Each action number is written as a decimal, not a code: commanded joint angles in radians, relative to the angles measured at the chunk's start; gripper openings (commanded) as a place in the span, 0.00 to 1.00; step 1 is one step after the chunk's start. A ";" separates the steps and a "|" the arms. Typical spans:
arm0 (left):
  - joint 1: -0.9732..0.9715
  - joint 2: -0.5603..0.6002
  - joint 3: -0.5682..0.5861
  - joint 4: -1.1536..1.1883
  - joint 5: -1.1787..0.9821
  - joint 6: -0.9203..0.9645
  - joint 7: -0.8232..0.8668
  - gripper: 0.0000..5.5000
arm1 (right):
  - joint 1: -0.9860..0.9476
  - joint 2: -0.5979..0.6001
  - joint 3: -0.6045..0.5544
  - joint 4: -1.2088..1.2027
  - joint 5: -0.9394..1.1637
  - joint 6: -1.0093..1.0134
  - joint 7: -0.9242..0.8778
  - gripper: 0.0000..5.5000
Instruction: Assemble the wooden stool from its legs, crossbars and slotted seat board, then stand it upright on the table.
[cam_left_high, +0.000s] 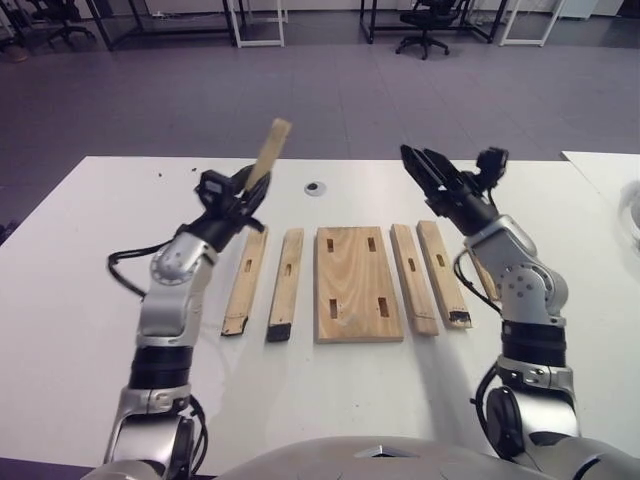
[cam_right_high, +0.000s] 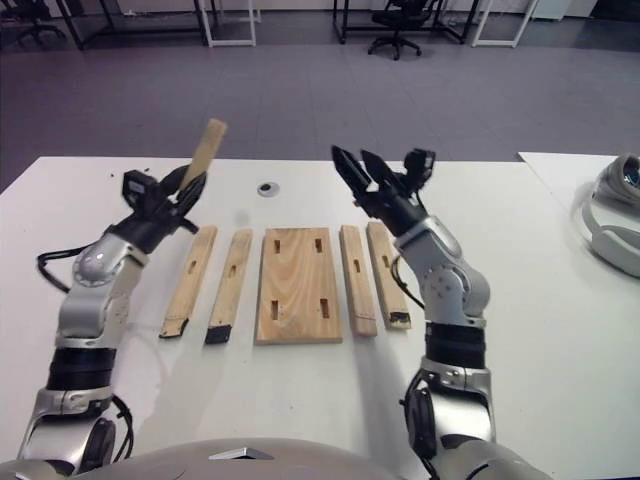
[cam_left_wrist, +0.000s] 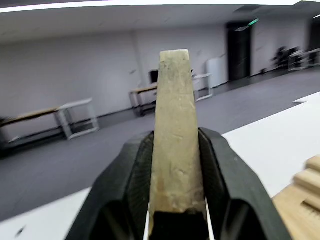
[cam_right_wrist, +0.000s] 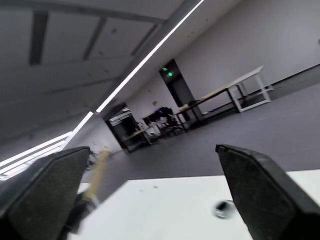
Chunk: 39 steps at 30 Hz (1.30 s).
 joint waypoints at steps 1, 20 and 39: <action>-0.110 -0.068 -0.101 0.007 0.025 -0.028 -0.029 0.24 | -0.103 0.085 -0.003 -0.042 0.125 0.067 -0.108 0.85; -0.088 -0.011 -0.189 -0.064 0.056 -0.064 -0.173 0.24 | -0.080 0.044 -0.028 -0.065 0.231 0.211 -0.236 0.26; 0.089 -0.025 -0.053 -0.046 0.105 0.073 0.055 0.66 | 0.373 0.018 -0.121 -0.053 -0.135 -0.102 -0.238 0.08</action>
